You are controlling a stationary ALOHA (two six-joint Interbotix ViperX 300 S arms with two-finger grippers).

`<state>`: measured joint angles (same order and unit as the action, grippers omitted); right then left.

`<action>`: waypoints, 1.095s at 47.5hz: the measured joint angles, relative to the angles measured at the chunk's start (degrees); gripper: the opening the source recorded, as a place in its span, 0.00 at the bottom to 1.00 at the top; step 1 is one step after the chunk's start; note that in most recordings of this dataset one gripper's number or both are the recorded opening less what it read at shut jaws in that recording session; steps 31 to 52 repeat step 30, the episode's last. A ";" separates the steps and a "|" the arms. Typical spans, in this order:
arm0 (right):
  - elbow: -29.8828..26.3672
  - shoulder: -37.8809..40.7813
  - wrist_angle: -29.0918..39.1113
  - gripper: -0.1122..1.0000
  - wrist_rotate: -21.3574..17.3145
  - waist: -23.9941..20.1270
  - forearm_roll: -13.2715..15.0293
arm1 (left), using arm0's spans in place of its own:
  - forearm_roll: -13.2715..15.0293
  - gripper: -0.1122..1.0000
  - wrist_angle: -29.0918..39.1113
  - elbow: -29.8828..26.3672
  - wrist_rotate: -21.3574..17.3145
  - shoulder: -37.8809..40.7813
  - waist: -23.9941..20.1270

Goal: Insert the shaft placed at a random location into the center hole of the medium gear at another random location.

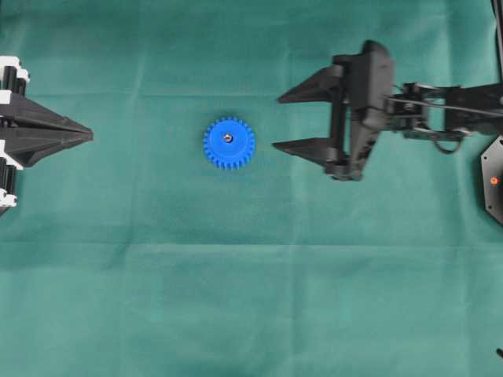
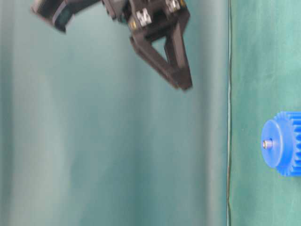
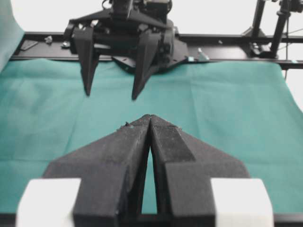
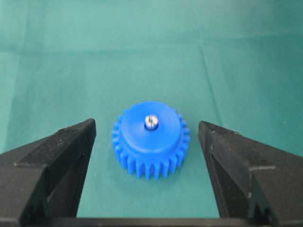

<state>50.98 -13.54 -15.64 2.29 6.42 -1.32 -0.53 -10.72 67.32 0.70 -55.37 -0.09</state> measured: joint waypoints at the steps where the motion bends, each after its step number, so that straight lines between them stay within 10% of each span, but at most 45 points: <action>1: 0.53 -0.79 0.00 0.87 -0.09 0.00 0.00 | 0.00 0.10 0.00 0.00 0.00 0.00 0.00; 52: 9.93 -17.23 5.98 0.87 -0.09 0.00 -0.35 | 0.00 0.10 0.00 0.00 0.00 0.09 0.00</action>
